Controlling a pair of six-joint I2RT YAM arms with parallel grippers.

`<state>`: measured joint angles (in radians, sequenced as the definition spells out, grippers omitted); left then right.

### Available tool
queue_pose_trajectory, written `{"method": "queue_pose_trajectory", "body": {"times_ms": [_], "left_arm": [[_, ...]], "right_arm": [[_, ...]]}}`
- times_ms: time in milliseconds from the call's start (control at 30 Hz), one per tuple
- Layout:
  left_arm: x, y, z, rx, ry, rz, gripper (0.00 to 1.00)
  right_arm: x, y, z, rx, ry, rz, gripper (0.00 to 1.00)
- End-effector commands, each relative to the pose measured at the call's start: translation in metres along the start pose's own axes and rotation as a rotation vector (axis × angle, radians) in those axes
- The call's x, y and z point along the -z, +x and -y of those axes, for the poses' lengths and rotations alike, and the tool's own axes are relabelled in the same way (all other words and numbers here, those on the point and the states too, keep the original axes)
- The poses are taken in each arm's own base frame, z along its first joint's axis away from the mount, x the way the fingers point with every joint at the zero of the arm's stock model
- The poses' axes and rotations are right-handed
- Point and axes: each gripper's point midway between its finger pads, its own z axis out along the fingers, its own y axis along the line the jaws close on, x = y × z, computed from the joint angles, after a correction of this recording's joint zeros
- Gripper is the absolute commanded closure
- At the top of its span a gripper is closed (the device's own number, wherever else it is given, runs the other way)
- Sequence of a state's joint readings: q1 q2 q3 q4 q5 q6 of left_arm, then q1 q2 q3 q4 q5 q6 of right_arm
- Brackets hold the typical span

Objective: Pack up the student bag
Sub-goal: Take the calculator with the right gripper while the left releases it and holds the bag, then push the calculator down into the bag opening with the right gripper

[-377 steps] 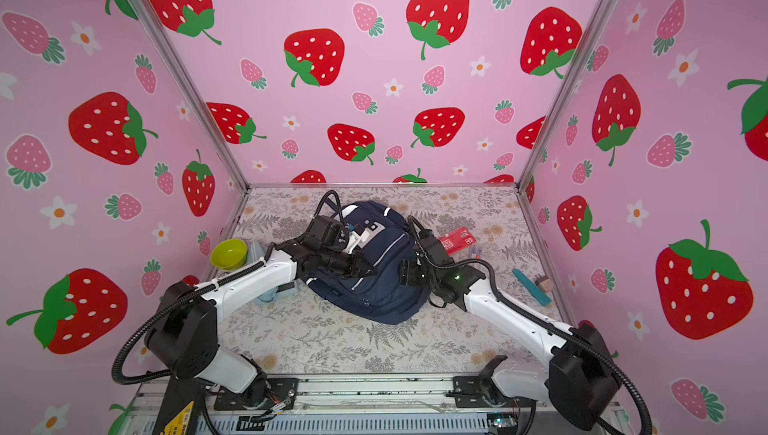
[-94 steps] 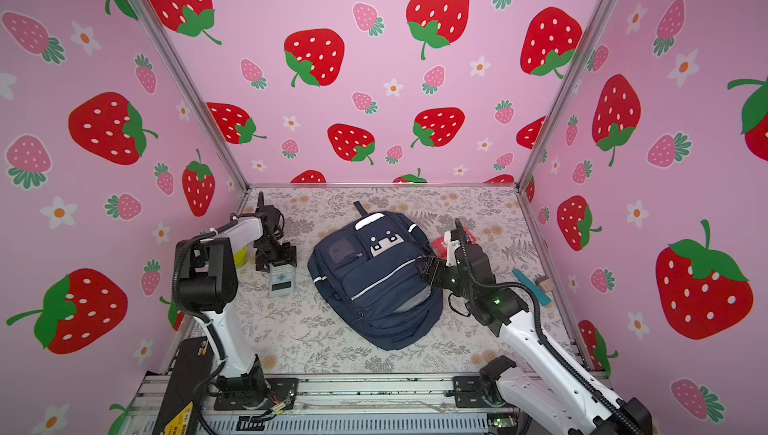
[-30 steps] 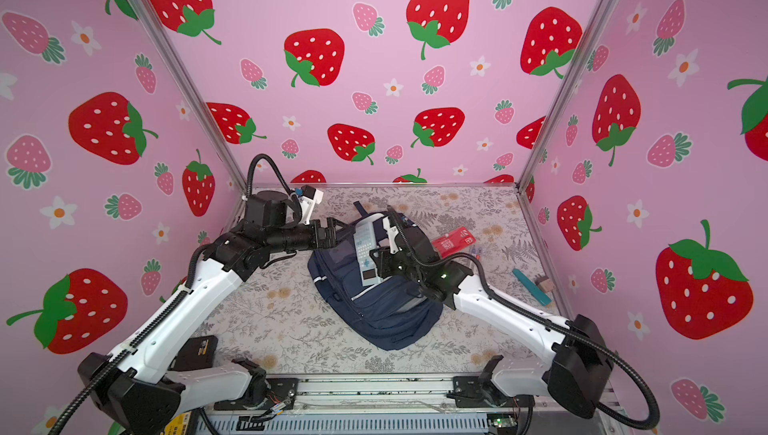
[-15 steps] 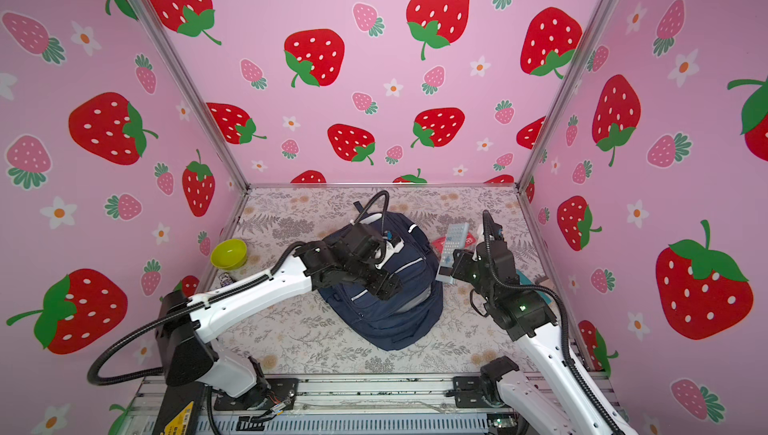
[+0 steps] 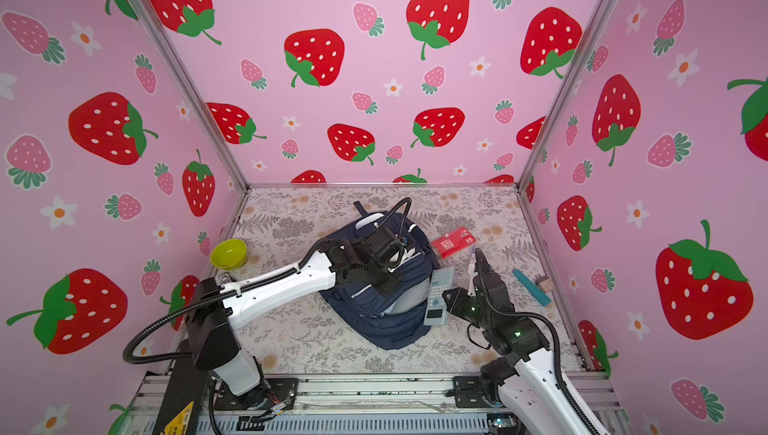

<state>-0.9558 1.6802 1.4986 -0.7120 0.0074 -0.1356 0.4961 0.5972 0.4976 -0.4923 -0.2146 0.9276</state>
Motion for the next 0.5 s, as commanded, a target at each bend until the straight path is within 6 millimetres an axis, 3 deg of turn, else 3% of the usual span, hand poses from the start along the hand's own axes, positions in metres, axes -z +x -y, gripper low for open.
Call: {"method": "queue_pose_trajectory", "body": {"times_ms": [0, 267, 467], "left_arm": [[0.032, -0.032, 0.002, 0.007, 0.041, 0.158, 1.00], [0.048, -0.039, 0.003, 0.002, 0.118, 0.238, 1.00], [0.048, -0.043, 0.008, -0.024, 0.156, 0.259, 1.00]], "right_arm": [[0.002, -0.019, -0.052, -0.009, -0.226, 0.042, 0.99], [-0.023, -0.022, -0.057, -0.016, -0.238, 0.031, 0.99], [-0.060, -0.015, -0.051, -0.064, -0.273, 0.008, 1.00]]}}
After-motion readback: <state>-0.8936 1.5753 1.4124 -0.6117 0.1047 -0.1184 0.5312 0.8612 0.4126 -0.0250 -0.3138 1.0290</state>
